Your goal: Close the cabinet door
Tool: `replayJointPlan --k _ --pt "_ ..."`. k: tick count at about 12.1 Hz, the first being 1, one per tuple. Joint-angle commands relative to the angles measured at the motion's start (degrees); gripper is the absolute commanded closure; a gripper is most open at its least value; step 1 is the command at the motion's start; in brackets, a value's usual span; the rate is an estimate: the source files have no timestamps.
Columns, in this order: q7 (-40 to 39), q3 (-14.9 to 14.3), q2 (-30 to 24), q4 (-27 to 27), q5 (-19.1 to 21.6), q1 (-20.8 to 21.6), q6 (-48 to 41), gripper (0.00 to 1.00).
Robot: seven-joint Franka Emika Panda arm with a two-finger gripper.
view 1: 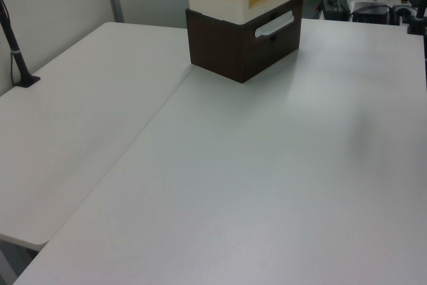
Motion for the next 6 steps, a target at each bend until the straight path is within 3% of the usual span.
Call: replayJointPlan --k 1,2,3,6 --pt "-1.9 0.1 -5.2 -1.4 0.6 -6.1 -1.2 0.57" --pt "-1.7 -0.6 -6.2 -1.3 3.1 -8.0 -1.2 0.81" --pt "-0.1 -2.3 -6.9 -0.9 6.9 -10.3 -1.1 0.97" --pt "5.3 -9.0 -7.1 0.8 16.0 -13.0 2.1 1.00"
